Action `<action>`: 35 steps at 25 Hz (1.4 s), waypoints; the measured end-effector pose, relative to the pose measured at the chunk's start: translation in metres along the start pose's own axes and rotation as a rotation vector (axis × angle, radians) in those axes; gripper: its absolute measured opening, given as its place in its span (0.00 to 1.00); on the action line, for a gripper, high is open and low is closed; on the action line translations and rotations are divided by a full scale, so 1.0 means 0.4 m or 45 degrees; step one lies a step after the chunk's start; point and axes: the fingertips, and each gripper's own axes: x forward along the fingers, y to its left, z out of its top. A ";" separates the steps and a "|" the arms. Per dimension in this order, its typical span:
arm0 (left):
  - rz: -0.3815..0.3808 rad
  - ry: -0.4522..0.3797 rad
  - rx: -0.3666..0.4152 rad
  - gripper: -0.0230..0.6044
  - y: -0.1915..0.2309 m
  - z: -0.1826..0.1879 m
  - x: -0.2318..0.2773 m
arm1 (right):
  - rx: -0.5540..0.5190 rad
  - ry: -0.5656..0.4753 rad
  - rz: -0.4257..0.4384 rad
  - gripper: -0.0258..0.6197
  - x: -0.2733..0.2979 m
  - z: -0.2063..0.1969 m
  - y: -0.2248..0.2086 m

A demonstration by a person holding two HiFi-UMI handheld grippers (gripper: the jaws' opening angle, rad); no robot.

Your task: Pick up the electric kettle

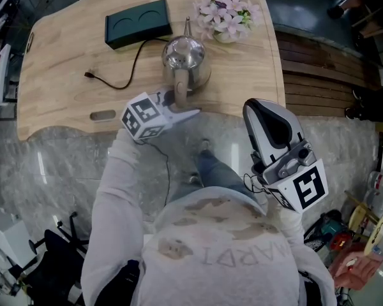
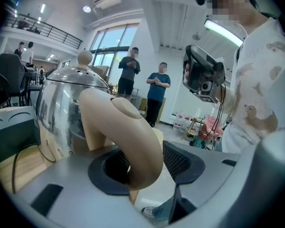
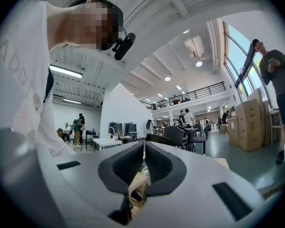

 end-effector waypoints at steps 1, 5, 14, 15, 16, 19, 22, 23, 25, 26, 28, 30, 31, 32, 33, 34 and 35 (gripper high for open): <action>-0.006 0.004 0.002 0.37 -0.002 0.001 0.004 | 0.000 0.000 0.000 0.07 0.001 -0.001 0.000; -0.022 0.003 -0.001 0.37 -0.010 0.008 0.029 | -0.001 0.000 0.002 0.07 0.005 -0.002 -0.001; -0.007 -0.003 0.038 0.37 -0.021 0.033 0.093 | -0.002 0.003 0.002 0.07 0.005 -0.003 -0.001; 0.003 -0.001 0.043 0.37 -0.019 0.032 0.100 | -0.002 0.004 0.000 0.07 0.003 -0.004 -0.002; 0.015 0.000 0.047 0.37 -0.017 0.031 0.106 | -0.001 0.005 -0.002 0.07 0.002 -0.005 -0.004; 0.081 -0.011 0.059 0.35 -0.004 0.037 0.118 | -0.002 0.005 -0.008 0.07 -0.001 -0.004 -0.005; 0.145 -0.017 0.067 0.25 0.007 0.050 0.122 | -0.006 0.004 -0.012 0.07 -0.002 -0.003 -0.005; 0.161 -0.014 0.078 0.25 0.008 0.052 0.124 | -0.007 0.004 -0.013 0.07 -0.002 -0.003 -0.005; 0.200 -0.007 0.110 0.24 0.010 0.055 0.130 | -0.009 0.003 -0.016 0.07 -0.003 -0.003 -0.005; 0.220 -0.006 0.116 0.24 0.013 0.057 0.134 | -0.010 0.003 -0.017 0.07 -0.004 -0.002 -0.006; 0.255 -0.011 0.118 0.24 0.018 0.062 0.142 | -0.015 0.006 -0.018 0.07 -0.005 -0.002 -0.005; 0.285 -0.017 0.120 0.23 0.022 0.069 0.147 | -0.021 0.010 -0.021 0.07 -0.008 -0.001 -0.002; 0.293 -0.017 0.121 0.23 0.023 0.072 0.147 | -0.022 0.011 -0.024 0.07 -0.011 0.000 0.000; 0.296 -0.019 0.121 0.23 0.023 0.076 0.146 | -0.024 0.012 -0.027 0.07 -0.014 0.002 0.001; 0.296 -0.022 0.119 0.23 0.024 0.080 0.144 | -0.026 0.012 -0.032 0.07 -0.017 0.004 0.002; 0.295 -0.027 0.115 0.23 0.024 0.084 0.141 | -0.027 0.013 -0.037 0.07 -0.021 0.005 0.002; 0.293 -0.031 0.110 0.23 0.023 0.087 0.137 | -0.028 0.014 -0.041 0.07 -0.025 0.005 0.002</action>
